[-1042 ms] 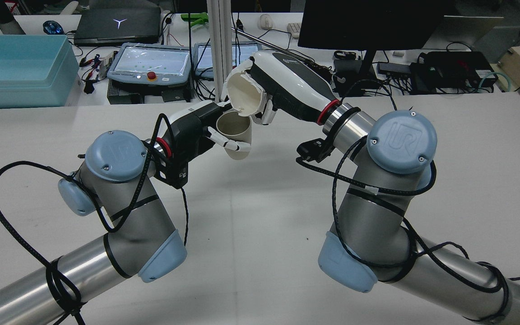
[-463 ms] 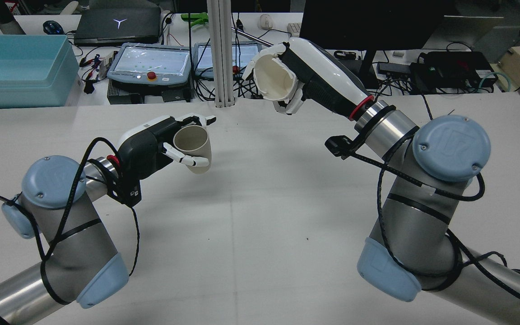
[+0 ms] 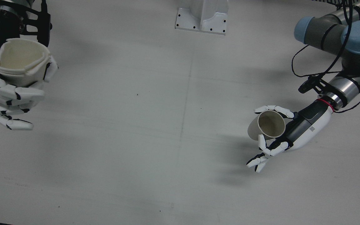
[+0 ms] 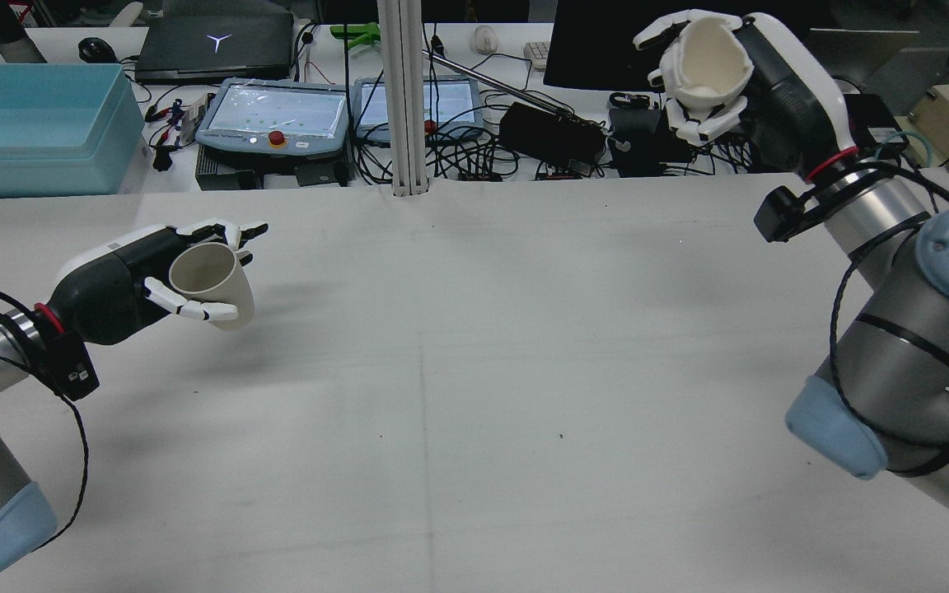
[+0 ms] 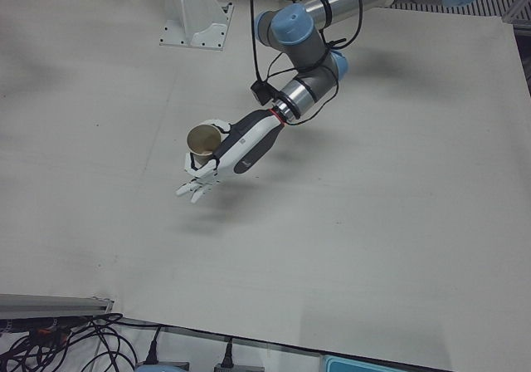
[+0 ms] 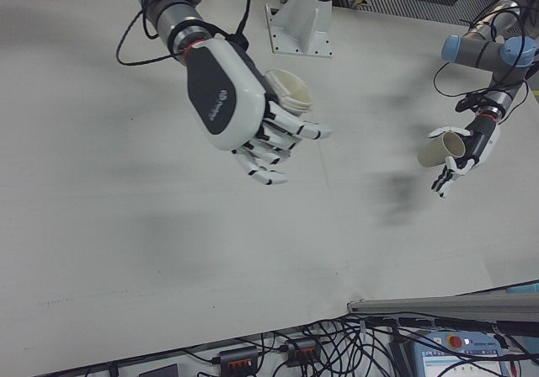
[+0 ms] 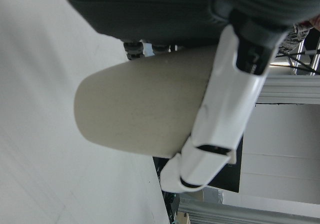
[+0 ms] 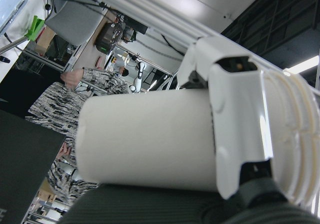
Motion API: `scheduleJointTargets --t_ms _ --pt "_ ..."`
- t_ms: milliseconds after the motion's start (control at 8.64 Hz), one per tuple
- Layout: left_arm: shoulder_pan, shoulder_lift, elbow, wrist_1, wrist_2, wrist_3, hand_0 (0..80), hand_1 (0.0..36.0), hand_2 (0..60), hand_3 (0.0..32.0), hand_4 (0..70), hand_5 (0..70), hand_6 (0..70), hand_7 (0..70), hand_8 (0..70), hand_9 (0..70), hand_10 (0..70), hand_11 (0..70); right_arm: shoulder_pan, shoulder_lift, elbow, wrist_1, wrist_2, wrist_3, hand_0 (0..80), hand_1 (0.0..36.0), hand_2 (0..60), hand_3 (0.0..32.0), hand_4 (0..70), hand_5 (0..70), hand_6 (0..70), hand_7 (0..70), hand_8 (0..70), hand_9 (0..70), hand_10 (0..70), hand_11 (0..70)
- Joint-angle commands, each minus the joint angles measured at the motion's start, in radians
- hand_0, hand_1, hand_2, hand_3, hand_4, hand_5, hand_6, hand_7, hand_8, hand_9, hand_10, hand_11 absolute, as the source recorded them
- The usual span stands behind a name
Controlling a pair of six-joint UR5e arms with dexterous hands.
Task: Pour water
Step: 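Withdraw both hands with their cups back toward the table sides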
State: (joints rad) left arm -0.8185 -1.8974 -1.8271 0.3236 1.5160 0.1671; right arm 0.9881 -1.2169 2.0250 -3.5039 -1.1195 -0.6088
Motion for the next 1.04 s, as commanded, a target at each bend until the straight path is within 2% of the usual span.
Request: scheduleJointTargets --t_ms 0,116,232,347,463,579,695,811,926 --pt "-0.126 0.182 0.000 -0.173 0.070 0.002 80.0 36.0 60.0 0.0 20.4 70.0 10.9 8.4 2.0 0.2 3.4 9.8 0.231 -0.160 -0.165 0.245 -0.137 0.282 80.0 36.0 60.0 0.0 25.2 28.8 67.7 70.0 51.4 69.1 24.5 40.5" --pt "-0.169 0.201 0.000 -0.194 0.091 0.006 80.0 36.0 60.0 0.0 21.7 70.0 11.4 8.9 2.2 0.3 3.6 10.0 0.260 -0.197 -0.321 0.452 -0.192 0.334 80.0 36.0 60.0 0.0 17.6 29.1 65.1 70.0 52.4 70.0 26.8 43.5" --pt "-0.195 0.214 -0.001 -0.208 0.108 0.009 80.0 36.0 60.0 0.0 22.1 70.0 11.5 9.1 2.4 0.4 3.7 10.2 0.258 -0.248 -0.491 0.618 -0.191 0.401 80.0 36.0 60.0 0.0 16.3 28.9 66.9 70.0 56.8 70.0 28.3 45.1" --pt "-0.200 0.236 -0.001 -0.225 0.109 0.014 80.0 36.0 60.0 0.0 22.2 70.0 11.5 9.1 2.4 0.4 3.7 10.2 0.256 -0.266 -0.652 0.767 -0.191 0.408 80.0 36.0 60.0 0.0 20.1 28.3 68.3 70.0 58.0 70.0 25.2 40.9" --pt "-0.200 0.248 0.003 -0.247 0.109 0.029 80.0 36.0 60.0 0.0 22.3 70.0 11.1 9.0 2.3 0.4 3.5 10.0 0.250 -0.257 -0.843 0.921 -0.187 0.406 80.0 36.0 60.0 0.0 19.0 28.3 68.6 70.0 61.2 70.0 26.1 41.9" --pt "-0.197 0.268 0.011 -0.271 0.109 0.049 80.0 36.0 60.0 0.0 23.0 70.0 11.0 8.8 2.3 0.3 3.6 10.0 0.245 -0.238 -0.979 1.016 -0.183 0.405 80.0 36.0 60.0 0.0 18.9 28.1 68.7 70.0 63.1 70.0 26.7 42.5" --pt "-0.191 0.271 0.046 -0.291 0.109 0.075 80.0 36.0 60.0 0.0 23.5 70.0 11.1 8.9 2.5 0.3 3.8 10.4 0.242 -0.192 -1.117 1.058 -0.183 0.405 80.0 36.0 60.0 0.0 19.3 28.2 69.8 70.0 65.4 70.0 27.5 43.4" --pt "-0.191 0.271 0.067 -0.311 0.109 0.092 80.0 36.0 60.0 0.0 24.1 70.0 11.3 9.2 2.6 0.4 3.9 10.5 0.239 -0.162 -1.200 1.092 -0.183 0.403 77.5 36.0 60.0 0.0 21.2 28.3 70.0 70.0 69.0 70.0 29.9 46.2" --pt "-0.191 0.276 0.074 -0.319 0.109 0.094 80.0 36.0 60.0 0.0 24.3 70.0 11.3 9.2 2.7 0.4 3.9 10.5 0.238 -0.145 -1.248 1.102 -0.181 0.397 69.8 36.0 60.0 0.0 16.9 28.1 69.8 70.0 70.0 70.0 31.8 48.6"
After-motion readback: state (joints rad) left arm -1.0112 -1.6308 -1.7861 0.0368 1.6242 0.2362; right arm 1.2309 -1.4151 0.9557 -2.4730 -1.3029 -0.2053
